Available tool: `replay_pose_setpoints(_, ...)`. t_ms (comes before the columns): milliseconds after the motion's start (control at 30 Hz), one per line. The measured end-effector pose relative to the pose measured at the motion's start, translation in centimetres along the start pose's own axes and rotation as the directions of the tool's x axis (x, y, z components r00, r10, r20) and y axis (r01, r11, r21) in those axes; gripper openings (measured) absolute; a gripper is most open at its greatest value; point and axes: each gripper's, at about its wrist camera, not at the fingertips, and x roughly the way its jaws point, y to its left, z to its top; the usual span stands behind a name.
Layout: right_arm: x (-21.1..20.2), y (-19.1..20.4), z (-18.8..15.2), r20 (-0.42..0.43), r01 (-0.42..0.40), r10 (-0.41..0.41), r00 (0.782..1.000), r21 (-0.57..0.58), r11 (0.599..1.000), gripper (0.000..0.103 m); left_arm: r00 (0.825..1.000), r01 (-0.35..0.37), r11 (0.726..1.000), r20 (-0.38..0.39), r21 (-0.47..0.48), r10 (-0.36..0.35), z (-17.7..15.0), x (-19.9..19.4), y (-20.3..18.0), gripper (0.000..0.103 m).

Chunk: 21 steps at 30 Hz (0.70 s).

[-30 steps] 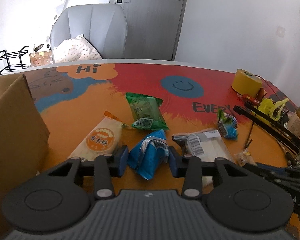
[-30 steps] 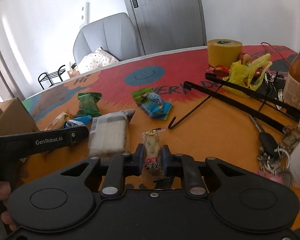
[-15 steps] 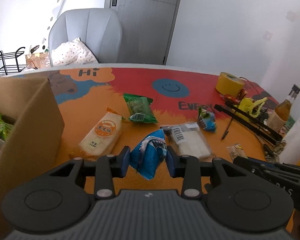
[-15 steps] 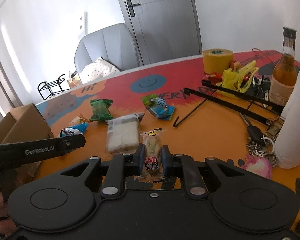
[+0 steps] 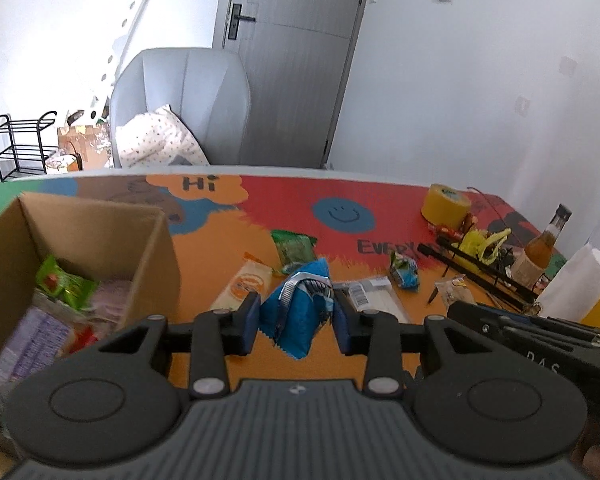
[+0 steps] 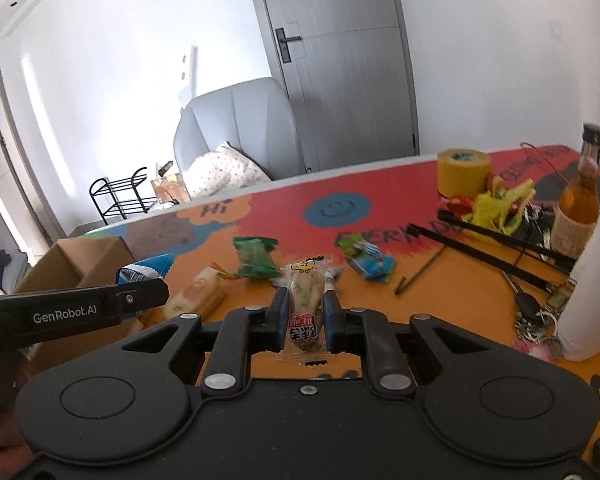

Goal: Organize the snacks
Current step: 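Carry both snacks over the box and open both grippers to drop them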

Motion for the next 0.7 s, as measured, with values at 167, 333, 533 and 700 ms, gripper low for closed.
replay_pose_setpoints(167,-0.6,2.0,0.4,0.023,-0.009,0.01,1.0,-0.02,1.0,0.016,1.0,0.0,1.0,0.023,-0.005,0.0,0.6,-1.3,1.3,0.037)
replay_pose_setpoints(333,-0.6,3.7,0.9,0.034,-0.023,0.024,0.999,-0.036,0.999,0.016,0.999,0.001,1.0,0.045,-0.012,0.0,1.2,-2.8,2.8,0.037)
replay_pose_setpoints(533,-0.8,6.2,1.3,0.051,-0.048,0.051,0.997,-0.053,0.997,0.016,0.998,-0.014,1.0,0.065,-0.027,0.016,1.7,-4.1,5.0,0.037)
replay_pose_setpoints(700,-0.6,8.4,1.3,0.054,-0.077,0.081,0.995,-0.071,0.994,0.016,0.996,-0.037,0.998,0.077,-0.045,0.041,2.0,-5.3,7.2,0.037)
